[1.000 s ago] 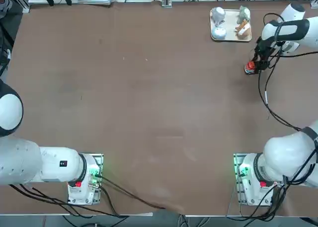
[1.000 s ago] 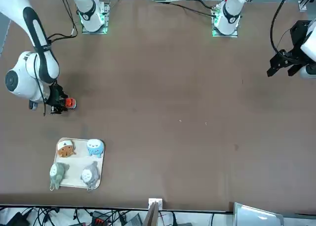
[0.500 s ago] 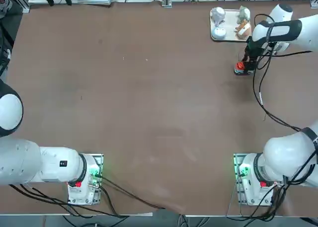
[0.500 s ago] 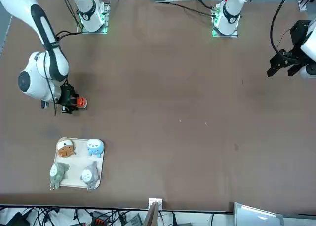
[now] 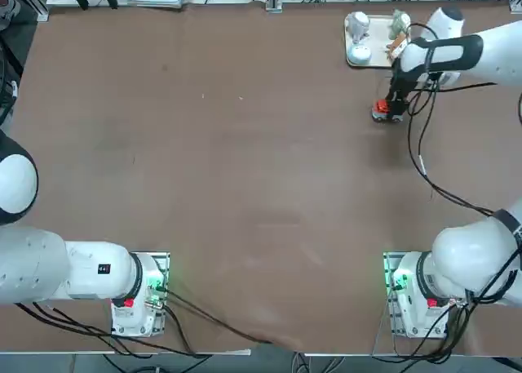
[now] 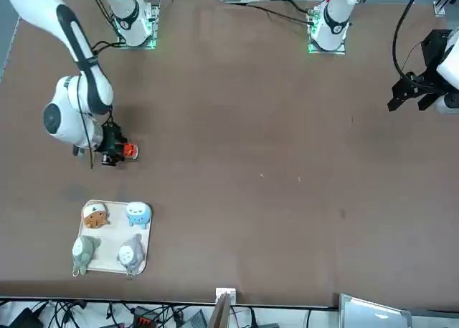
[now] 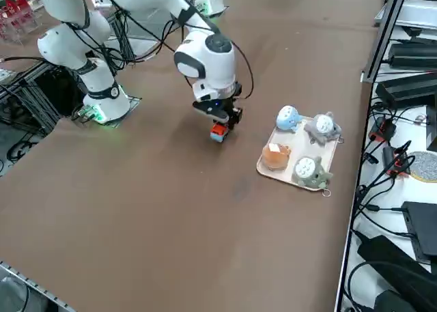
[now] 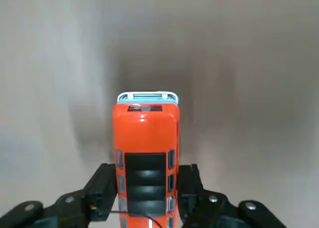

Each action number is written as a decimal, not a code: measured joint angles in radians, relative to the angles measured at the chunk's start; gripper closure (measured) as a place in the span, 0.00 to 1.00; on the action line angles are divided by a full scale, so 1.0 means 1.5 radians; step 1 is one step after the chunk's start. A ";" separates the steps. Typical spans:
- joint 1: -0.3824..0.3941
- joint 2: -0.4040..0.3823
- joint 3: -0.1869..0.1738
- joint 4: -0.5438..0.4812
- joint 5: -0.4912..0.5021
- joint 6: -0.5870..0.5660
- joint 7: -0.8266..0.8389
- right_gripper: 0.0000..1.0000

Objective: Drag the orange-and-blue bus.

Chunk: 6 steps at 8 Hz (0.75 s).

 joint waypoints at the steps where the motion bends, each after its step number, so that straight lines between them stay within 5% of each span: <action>1: 0.029 0.001 0.001 -0.001 0.001 0.013 0.024 0.35; 6: 0.140 0.006 0.002 -0.002 0.002 0.062 0.172 0.35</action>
